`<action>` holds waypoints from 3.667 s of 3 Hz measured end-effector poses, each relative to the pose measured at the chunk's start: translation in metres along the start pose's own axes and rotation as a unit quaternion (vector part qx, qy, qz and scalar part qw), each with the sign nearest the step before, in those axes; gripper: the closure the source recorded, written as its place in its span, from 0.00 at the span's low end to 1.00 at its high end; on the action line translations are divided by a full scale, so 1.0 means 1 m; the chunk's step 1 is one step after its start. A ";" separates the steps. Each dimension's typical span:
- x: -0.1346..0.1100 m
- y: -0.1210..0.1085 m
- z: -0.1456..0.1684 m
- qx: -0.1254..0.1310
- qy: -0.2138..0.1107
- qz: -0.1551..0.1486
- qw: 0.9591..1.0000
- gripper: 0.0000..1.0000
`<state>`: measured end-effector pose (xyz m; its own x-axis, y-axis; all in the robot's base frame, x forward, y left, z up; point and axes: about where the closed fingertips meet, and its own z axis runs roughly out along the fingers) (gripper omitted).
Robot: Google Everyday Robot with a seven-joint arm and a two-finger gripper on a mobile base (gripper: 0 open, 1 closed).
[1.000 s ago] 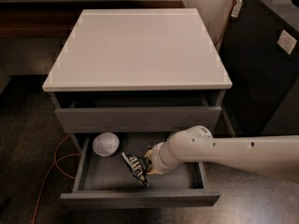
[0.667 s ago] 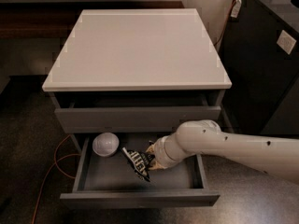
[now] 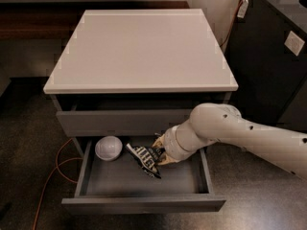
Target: Pick blue chip bag from middle drawer and place on counter
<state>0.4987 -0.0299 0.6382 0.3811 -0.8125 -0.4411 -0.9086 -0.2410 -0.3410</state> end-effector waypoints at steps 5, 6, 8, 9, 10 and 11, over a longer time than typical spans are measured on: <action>-0.082 -0.035 -0.140 -0.001 0.079 -0.075 0.994 1.00; -0.099 -0.056 -0.162 -0.006 0.106 -0.080 0.991 1.00; -0.109 -0.111 -0.210 0.008 0.156 -0.088 0.984 1.00; -0.096 -0.144 -0.223 0.017 0.163 -0.091 0.982 1.00; -0.072 -0.182 -0.236 0.030 0.165 -0.080 0.983 1.00; -0.035 -0.232 -0.249 0.055 0.161 -0.053 0.984 0.98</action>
Offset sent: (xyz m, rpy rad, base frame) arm -0.0538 -0.0014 0.0954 -0.1472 -0.1276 0.1020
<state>0.6532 -0.0779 0.9393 0.3834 -0.9161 -0.1175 -0.8359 -0.2901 -0.4660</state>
